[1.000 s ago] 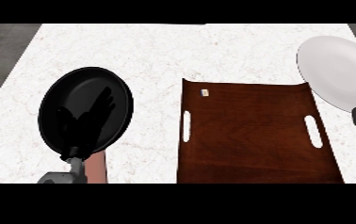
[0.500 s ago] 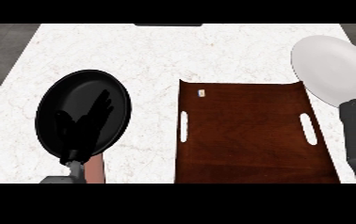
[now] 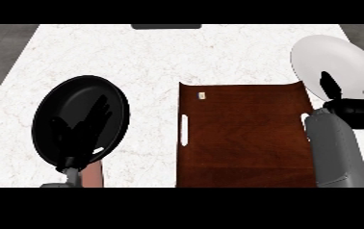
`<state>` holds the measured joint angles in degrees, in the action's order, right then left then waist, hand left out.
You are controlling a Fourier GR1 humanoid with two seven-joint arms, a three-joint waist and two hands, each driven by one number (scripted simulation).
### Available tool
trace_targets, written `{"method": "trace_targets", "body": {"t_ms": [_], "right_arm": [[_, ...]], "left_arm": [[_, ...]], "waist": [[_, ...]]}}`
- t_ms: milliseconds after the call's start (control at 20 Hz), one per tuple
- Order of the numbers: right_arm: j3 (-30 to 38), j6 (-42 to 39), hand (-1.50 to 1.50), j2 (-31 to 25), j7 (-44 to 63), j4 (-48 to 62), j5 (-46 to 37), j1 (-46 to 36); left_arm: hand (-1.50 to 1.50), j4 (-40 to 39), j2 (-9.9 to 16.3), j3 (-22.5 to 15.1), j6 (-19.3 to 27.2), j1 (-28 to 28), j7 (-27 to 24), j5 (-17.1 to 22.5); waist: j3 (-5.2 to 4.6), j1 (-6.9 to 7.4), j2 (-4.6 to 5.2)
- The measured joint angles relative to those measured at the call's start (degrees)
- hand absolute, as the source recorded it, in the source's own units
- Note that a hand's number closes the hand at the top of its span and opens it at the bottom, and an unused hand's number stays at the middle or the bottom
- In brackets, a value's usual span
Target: Pick the cupcake from the tray and place it in the plate
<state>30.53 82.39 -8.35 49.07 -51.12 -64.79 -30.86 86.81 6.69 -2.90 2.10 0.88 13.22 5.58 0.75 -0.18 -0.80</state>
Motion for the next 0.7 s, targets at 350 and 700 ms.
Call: {"method": "trace_targets", "body": {"t_ms": [350, 700], "right_arm": [[-2.8, -0.8, -1.5, 6.6, 0.8, -4.1, -2.6, 3.5], [-5.1, -1.0, -1.5, 8.0, 5.7, -2.8, -6.2, 4.6]], "left_arm": [[0.0, -0.5, -0.1, 0.7, 0.1, -1.2, 1.5, -0.2], [0.0, -1.0, -0.8, 0.4, 0.1, -1.8, 0.3, -1.2]], "waist": [[-0.11, -0.05, -0.06], [-0.18, 0.29, 0.03]]}}
